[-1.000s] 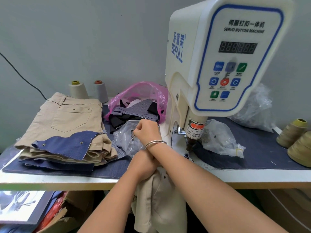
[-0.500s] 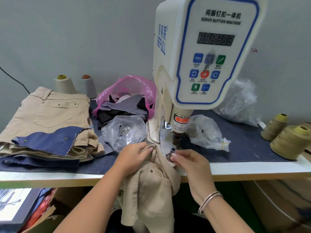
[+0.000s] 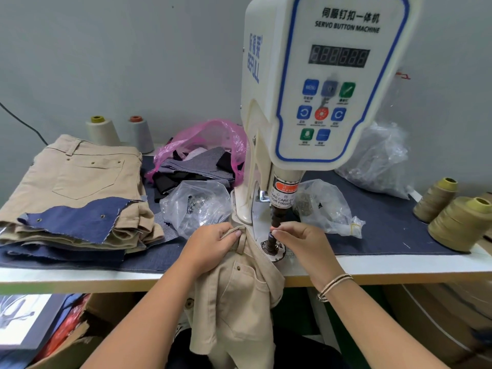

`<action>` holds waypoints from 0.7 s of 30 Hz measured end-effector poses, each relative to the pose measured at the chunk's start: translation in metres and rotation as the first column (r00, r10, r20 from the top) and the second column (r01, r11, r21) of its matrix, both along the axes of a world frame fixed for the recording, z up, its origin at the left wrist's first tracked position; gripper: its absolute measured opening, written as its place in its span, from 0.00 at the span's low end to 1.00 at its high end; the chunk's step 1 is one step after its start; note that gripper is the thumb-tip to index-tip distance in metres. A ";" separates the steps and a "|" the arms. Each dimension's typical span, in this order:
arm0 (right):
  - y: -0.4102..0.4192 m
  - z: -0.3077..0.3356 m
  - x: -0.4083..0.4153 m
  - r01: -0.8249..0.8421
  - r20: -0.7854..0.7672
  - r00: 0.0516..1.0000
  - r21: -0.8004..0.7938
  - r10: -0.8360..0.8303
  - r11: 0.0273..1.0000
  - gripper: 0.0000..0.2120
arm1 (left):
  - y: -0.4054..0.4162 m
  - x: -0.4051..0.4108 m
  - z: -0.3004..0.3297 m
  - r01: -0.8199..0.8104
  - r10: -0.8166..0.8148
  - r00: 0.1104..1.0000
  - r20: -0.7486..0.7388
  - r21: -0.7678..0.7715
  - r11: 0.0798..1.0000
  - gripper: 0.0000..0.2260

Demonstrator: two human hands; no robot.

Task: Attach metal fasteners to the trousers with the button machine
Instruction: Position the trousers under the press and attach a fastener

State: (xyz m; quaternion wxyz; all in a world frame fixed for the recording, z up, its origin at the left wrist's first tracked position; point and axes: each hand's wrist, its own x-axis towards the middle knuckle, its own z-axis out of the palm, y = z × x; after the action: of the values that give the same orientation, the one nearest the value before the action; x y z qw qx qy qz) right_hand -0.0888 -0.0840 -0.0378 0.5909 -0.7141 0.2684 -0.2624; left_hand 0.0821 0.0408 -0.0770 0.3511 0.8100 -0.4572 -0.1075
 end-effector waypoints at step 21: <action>0.027 -0.024 -0.038 -0.029 -0.114 0.993 -0.283 -0.004 0.959 0.12 | 0.013 -0.002 0.025 0.086 -0.208 0.704 -0.680 -0.209 0.974 0.11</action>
State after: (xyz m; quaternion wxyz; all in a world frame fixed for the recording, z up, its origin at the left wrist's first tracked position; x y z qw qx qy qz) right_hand -0.1273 -0.0567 -0.0620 0.4676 -0.8070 0.2566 -0.2536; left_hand 0.0798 0.0541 -0.0524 0.5517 0.6394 -0.3616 -0.3950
